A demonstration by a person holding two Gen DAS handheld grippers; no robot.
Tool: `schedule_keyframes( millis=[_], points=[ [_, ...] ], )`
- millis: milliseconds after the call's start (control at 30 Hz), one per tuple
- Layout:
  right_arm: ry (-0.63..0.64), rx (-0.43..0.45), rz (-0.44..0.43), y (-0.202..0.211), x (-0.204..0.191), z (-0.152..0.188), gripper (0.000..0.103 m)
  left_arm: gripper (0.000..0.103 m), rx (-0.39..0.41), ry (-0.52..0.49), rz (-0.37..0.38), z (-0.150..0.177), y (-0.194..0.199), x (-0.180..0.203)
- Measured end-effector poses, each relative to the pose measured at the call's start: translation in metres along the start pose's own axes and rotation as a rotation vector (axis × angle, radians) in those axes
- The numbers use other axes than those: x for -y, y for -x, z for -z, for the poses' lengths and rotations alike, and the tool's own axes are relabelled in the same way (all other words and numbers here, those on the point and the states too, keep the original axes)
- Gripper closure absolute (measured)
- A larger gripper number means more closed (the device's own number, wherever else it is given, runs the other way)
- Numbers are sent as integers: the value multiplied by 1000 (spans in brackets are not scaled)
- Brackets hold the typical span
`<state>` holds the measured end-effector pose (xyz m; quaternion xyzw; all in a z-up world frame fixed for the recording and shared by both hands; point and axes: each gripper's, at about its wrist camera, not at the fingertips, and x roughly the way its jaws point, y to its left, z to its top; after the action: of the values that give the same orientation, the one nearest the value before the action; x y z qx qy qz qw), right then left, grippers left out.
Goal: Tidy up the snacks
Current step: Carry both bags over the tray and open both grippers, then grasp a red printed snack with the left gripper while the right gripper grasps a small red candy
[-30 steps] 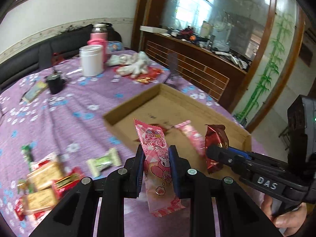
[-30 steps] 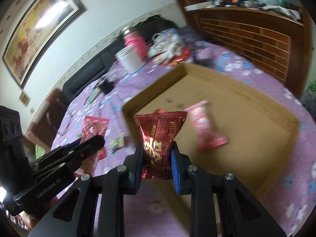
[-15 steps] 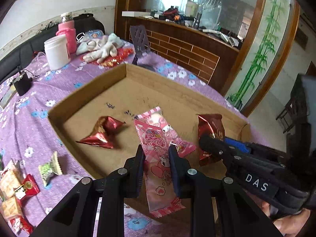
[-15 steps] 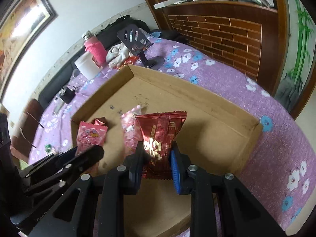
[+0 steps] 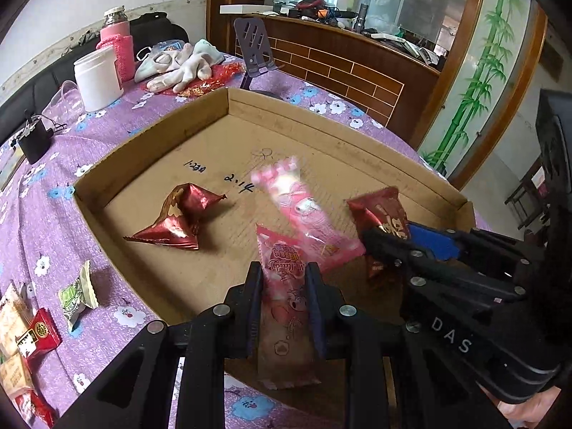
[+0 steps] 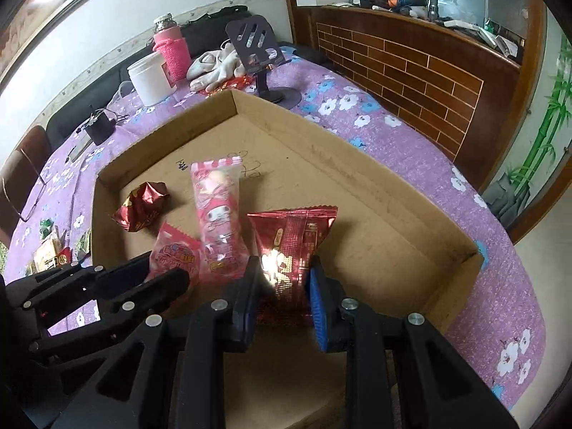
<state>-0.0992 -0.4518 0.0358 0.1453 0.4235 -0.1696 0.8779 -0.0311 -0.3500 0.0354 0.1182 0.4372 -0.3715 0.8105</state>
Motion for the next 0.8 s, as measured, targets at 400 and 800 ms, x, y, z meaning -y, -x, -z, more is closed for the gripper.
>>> schedule_keyframes(
  millis=[400,800],
  points=[
    [-24,78,-29,39,-1,-4,74,61,23,49,13,0,23,-12],
    [24,135,-121,76,-36,2,71,60,171,0,-143,23,77,-28]
  ],
)
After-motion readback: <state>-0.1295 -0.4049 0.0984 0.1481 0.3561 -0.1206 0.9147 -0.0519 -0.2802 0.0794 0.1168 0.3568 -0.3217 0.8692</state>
